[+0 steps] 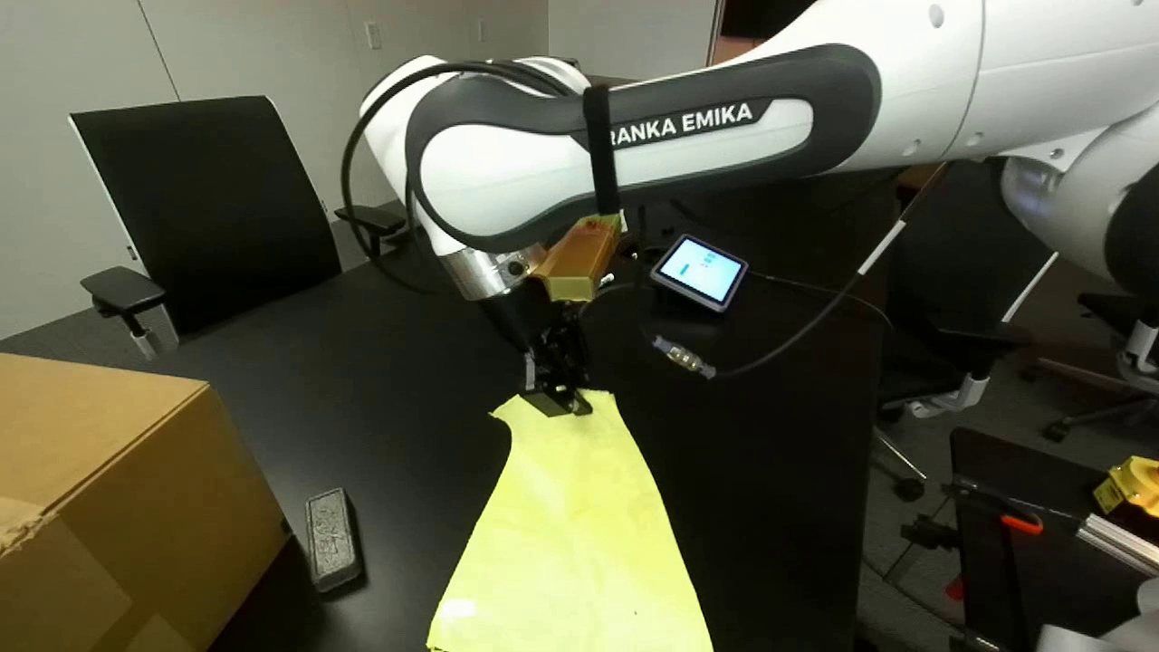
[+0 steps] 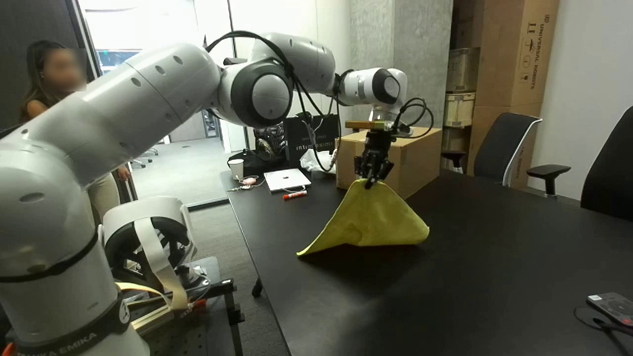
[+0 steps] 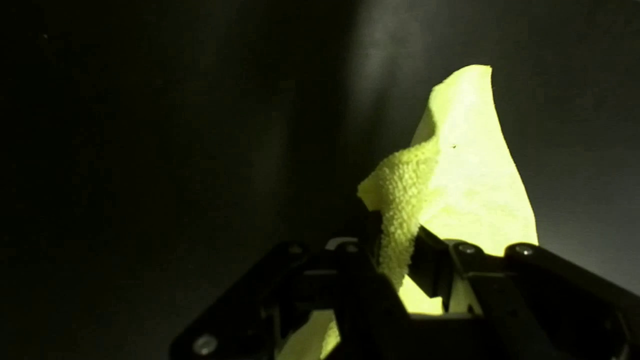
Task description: Fold the yellow towel in half from right to left.
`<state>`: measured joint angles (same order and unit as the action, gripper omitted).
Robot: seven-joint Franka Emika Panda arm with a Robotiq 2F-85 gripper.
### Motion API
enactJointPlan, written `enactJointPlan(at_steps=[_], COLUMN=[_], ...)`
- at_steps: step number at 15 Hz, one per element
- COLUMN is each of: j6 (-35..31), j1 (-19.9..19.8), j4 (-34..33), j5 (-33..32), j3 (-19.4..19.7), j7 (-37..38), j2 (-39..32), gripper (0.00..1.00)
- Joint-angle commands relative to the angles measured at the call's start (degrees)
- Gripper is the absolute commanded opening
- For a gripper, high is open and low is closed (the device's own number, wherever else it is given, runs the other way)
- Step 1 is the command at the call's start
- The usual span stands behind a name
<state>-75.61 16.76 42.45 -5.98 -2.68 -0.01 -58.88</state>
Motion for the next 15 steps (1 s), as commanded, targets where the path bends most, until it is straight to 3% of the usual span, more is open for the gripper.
enactJointPlan(at_steps=[1, 5, 8, 15], j6=[-0.13, -1.64, -3.53, -3.82], j1=[4.19, 8.71, 9.93, 13.28], j4=[0.42, 4.92, 9.56, 13.27], j5=[-3.43, -8.42, -10.19, -16.07], j3=[-0.45, -0.07, -0.72, -0.05], j7=[-5.25, -11.27, -14.88, -16.73], j2=[1.46, 2.12, 2.93, 5.35], gripper=[0.03, 0.03, 0.03, 0.03])
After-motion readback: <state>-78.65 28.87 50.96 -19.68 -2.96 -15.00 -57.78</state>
